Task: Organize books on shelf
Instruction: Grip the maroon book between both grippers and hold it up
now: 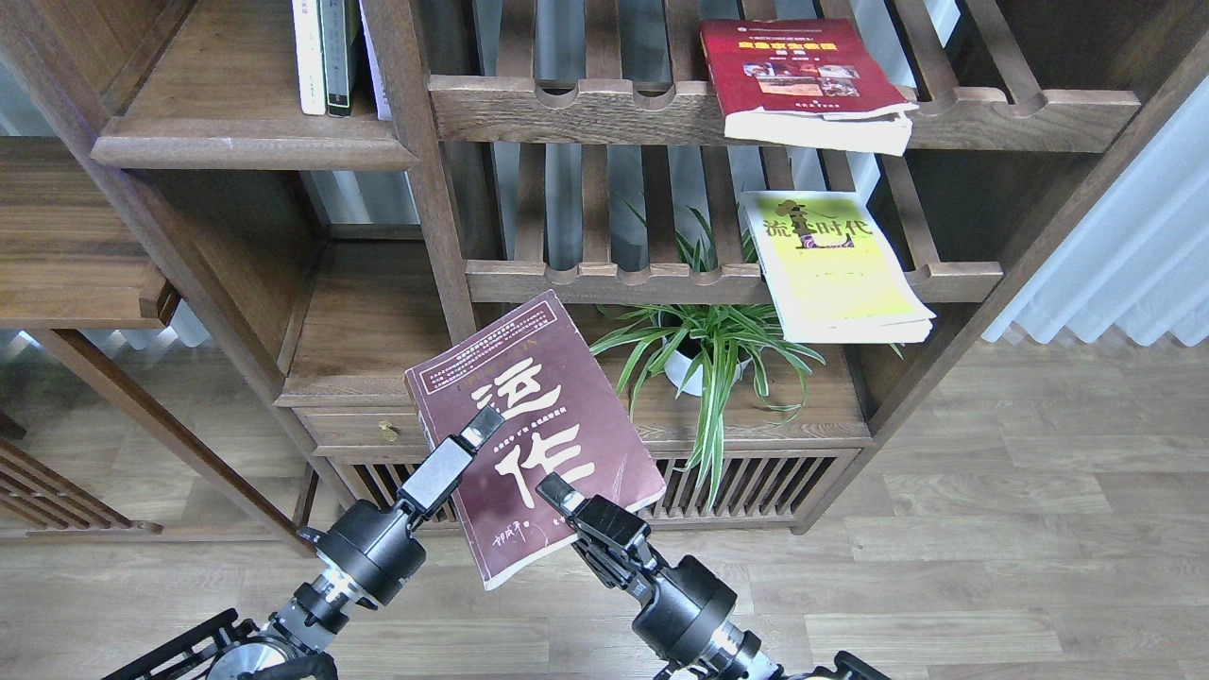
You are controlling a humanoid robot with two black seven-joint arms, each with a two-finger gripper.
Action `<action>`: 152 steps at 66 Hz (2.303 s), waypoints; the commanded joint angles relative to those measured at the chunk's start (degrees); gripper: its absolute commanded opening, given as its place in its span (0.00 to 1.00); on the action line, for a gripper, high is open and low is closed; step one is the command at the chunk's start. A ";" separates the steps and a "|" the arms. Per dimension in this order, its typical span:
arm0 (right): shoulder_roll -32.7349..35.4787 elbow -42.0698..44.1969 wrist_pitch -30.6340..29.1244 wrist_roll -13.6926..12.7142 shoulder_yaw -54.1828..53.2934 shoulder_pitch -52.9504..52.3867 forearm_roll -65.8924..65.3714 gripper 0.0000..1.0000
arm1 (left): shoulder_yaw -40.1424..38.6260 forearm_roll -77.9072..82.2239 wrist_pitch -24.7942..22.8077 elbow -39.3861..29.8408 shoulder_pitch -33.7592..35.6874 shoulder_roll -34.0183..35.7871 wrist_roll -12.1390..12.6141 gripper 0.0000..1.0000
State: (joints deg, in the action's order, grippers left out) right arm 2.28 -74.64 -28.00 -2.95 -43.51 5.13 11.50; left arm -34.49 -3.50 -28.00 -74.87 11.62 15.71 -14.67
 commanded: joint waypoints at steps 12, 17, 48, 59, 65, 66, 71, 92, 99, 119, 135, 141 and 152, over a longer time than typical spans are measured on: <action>0.01 0.10 0.00 0.05 0.09 -0.03 -0.08 0.08 | -0.14 0.07 0.00 1.04 -0.81 -0.15 -0.01 0.18; 0.01 0.02 0.00 0.05 0.09 -0.12 -0.08 0.08 | -0.14 0.07 0.00 1.04 -0.99 -0.06 -0.19 0.11; -0.43 0.19 0.00 0.22 -0.17 -0.55 -0.16 0.40 | -0.40 0.25 0.00 0.96 -0.99 -0.06 -0.10 0.07; -1.22 -0.07 0.00 0.75 -0.43 -0.99 -0.16 0.70 | -0.58 0.25 0.00 0.96 -0.99 0.03 -0.01 0.08; -1.31 -0.07 0.00 0.84 -0.43 -1.35 -0.16 0.78 | -0.75 0.25 0.00 0.96 -0.99 0.11 -0.01 0.08; -1.40 -0.07 0.00 0.84 -0.43 -1.35 -0.16 0.80 | -0.84 0.25 0.00 0.96 -0.99 0.11 -0.01 0.08; -1.84 -0.07 0.00 0.84 -0.43 -1.61 -0.16 0.83 | -0.84 0.25 0.00 0.96 -1.08 0.38 -0.01 0.08; -1.58 -0.16 0.00 0.84 -0.34 -1.52 -0.16 0.70 | -0.93 0.25 0.00 0.78 -1.52 1.34 -0.01 0.09; -1.84 0.19 0.00 0.84 -1.40 -1.61 -0.16 0.51 | -1.01 0.25 0.00 0.78 -1.52 1.34 -0.01 0.10; -1.66 4.23 0.00 0.14 -3.33 -1.70 0.19 0.05 | -1.37 0.25 0.00 0.78 -1.60 1.26 -0.01 0.11; -2.01 5.29 0.00 0.13 -3.16 -1.70 -1.83 0.46 | -1.37 0.25 0.00 0.78 -1.69 1.26 -0.01 0.11; -2.01 5.20 0.00 0.14 -3.51 -1.70 -2.62 0.56 | -1.37 0.25 0.00 0.78 -1.60 1.26 -0.01 0.12; -2.10 5.11 0.00 0.22 -3.60 -1.79 -2.62 0.65 | -1.37 0.25 0.00 0.69 -1.60 1.26 0.08 0.12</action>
State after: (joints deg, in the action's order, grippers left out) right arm 0.20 -69.44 -28.06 -2.82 -46.99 3.41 8.93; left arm -35.89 -3.27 -27.96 -74.07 10.00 16.97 -14.65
